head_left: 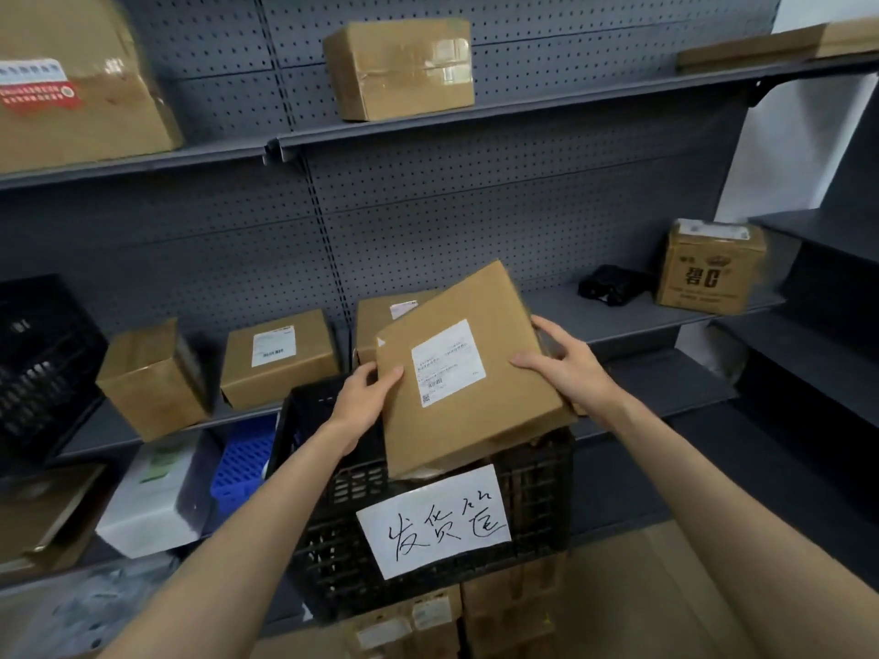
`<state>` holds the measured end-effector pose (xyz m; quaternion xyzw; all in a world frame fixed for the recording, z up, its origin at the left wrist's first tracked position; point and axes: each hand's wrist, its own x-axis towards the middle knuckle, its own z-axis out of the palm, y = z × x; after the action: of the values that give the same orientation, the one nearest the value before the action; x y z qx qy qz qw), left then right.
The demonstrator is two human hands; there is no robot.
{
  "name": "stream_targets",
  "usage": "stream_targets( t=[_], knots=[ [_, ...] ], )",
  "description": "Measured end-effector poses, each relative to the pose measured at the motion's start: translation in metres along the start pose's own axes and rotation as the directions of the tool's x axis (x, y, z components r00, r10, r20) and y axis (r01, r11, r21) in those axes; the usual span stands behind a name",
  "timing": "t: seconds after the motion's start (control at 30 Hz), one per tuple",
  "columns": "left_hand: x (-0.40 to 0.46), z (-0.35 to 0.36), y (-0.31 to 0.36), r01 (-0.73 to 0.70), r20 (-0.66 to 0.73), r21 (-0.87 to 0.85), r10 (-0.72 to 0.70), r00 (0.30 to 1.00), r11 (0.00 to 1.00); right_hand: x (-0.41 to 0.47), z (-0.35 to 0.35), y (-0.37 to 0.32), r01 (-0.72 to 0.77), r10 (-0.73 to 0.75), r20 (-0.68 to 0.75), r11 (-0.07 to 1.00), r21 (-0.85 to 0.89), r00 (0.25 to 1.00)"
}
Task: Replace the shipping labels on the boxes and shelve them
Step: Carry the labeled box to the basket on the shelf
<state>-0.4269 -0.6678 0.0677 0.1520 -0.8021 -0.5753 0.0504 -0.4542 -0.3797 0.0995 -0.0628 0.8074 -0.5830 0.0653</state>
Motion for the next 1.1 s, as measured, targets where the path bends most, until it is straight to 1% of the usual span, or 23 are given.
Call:
stream_targets(
  t=[0.07, 0.17, 0.3, 0.37, 0.47, 0.53, 0.63, 0.9, 1.1],
  knots=[
    [0.022, 0.002, 0.008, -0.034, -0.025, 0.035, 0.035, 0.999, 0.999, 0.016, 0.005, 0.0, -0.009, 0.001, -0.067, 0.993, -0.118, 0.998],
    [0.052, 0.006, 0.031, -0.082, 0.039, 0.064, 0.079, 0.996, 0.995, 0.034, 0.019, -0.009, -0.008, -0.037, -0.128, 0.943, -0.332, 0.991],
    [0.091, 0.016, 0.058, -0.185, 0.109, 0.076, 0.176, 0.978, 0.98, 0.053, 0.044, -0.017, 0.017, -0.135, -0.146, 0.789, -0.614, 0.98],
    [0.112, 0.022, 0.062, -0.216, 0.156, 0.085, 0.201, 0.967, 0.973, 0.061, 0.057, -0.015, 0.022, -0.182, -0.159, 0.724, -0.69, 0.97],
    [0.139, 0.033, 0.055, -0.241, 0.257, 0.086, 0.212, 0.943, 0.967, 0.071, 0.076, -0.007, 0.003, -0.209, -0.18, 0.66, -0.751, 0.961],
    [0.157, 0.04, 0.043, -0.202, 0.309, 0.051, 0.177, 0.935, 0.978, 0.077, 0.088, -0.002, -0.035, -0.192, -0.204, 0.641, -0.767, 0.96],
    [0.183, 0.048, 0.02, -0.134, 0.334, 0.013, 0.122, 0.935, 0.991, 0.085, 0.102, 0.01, -0.076, -0.142, -0.209, 0.627, -0.776, 0.967],
    [0.218, 0.054, -0.053, -0.005, 0.407, -0.032, 0.017, 0.913, 0.999, 0.1, 0.134, 0.043, -0.11, 0.053, -0.098, 0.585, -0.804, 0.994],
    [0.236, 0.058, -0.093, 0.039, 0.467, 0.003, -0.036, 0.883, 0.999, 0.097, 0.161, 0.068, -0.125, 0.076, -0.099, 0.551, -0.825, 0.992]
  ],
)
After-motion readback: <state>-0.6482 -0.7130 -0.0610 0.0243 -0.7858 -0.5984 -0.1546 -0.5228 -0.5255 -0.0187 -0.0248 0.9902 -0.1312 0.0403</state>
